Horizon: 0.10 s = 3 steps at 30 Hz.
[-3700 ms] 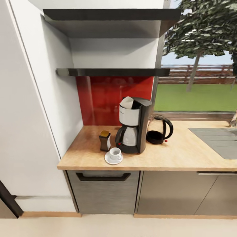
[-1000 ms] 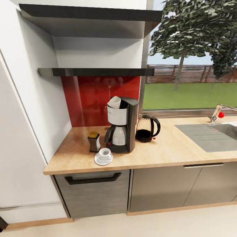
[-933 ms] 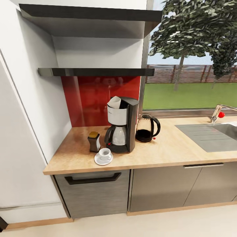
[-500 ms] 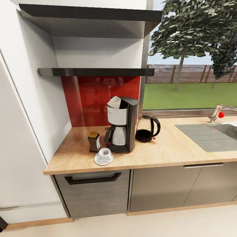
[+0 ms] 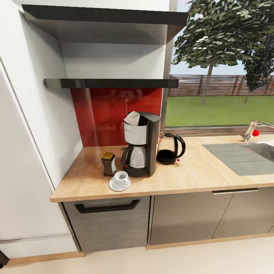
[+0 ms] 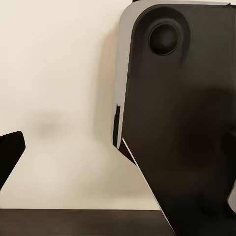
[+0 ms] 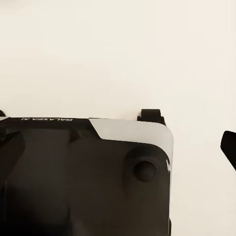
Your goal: Set up a coffee station on the kitchen countertop: keep the coffee maker on the countertop, move the bottle of coffee from the kitchen shelf to the counter next to the coffee maker, place a paper coffee filter on top of the coffee maker, put the saucer next to the coffee maker with the coffee cup on the saucer, and place the electric kettle next to the coffee maker.
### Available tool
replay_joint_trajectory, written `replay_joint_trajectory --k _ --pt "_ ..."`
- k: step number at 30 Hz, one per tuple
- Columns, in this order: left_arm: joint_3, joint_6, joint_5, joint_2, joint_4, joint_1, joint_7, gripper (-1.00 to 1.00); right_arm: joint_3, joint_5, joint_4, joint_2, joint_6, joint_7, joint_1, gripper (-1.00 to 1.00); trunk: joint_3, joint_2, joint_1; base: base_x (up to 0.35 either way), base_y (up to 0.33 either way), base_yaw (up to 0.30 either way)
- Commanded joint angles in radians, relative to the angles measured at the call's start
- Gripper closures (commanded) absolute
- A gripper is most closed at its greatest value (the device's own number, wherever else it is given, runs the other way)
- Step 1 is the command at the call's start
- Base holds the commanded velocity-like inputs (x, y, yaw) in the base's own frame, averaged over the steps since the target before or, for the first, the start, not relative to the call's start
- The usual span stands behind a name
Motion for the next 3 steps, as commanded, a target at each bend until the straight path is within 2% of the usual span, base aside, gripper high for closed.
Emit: replay_joint_trajectory --k 1,3 --pt "0.008 -0.001 -0.005 0.0 -0.002 0.0 -0.004 -1.0 0.008 -0.01 -0.001 -0.001 0.004 0.002 0.0 -1.0 -0.001 -0.001 0.0 0.0 0.0 0.0" --pt "0.008 -0.001 -0.005 0.0 -0.002 0.0 -0.004 -1.0 0.008 -0.01 -0.001 -0.001 0.004 0.002 0.0 -1.0 -0.001 -0.001 0.0 0.0 0.0 0.0"
